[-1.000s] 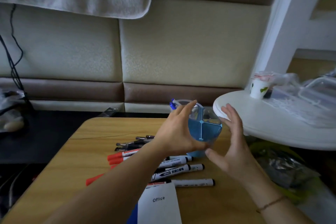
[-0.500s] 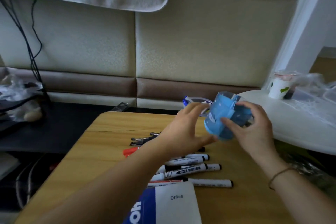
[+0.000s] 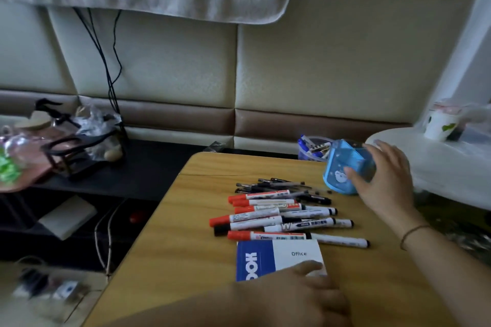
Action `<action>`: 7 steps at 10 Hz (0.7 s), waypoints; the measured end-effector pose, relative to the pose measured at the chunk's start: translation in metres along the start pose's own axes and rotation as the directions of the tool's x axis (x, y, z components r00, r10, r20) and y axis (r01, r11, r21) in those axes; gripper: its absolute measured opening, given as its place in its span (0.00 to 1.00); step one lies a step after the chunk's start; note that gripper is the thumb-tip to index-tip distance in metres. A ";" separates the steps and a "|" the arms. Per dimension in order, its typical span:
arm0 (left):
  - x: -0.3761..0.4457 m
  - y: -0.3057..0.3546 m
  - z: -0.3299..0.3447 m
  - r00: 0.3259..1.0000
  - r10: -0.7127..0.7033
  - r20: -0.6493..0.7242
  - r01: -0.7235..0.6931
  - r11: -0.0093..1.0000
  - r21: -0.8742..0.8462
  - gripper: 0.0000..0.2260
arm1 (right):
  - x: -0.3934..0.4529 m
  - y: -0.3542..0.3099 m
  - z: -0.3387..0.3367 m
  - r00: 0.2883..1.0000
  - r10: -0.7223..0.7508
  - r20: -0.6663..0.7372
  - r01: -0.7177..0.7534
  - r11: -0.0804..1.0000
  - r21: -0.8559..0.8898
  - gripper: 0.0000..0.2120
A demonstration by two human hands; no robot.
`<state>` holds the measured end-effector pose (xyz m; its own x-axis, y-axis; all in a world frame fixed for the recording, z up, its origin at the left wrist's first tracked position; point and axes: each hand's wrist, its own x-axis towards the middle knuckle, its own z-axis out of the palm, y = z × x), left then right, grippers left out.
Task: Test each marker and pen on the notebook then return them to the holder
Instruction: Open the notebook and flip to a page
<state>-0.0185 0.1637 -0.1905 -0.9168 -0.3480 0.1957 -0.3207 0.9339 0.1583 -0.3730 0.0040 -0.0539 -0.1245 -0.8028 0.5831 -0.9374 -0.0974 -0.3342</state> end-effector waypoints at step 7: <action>0.086 0.061 -0.132 0.693 -0.268 -0.669 -0.064 0.902 -0.428 0.26 | -0.164 -0.028 -0.046 0.877 -0.249 0.411 0.092 0.926 0.366 0.10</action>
<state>-0.0854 0.1804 -0.0362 -0.3900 -0.5468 0.7409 -0.1283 0.8290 0.5443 -0.3417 0.1656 -0.1064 0.2580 -0.9214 0.2907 -0.7608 -0.3792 -0.5267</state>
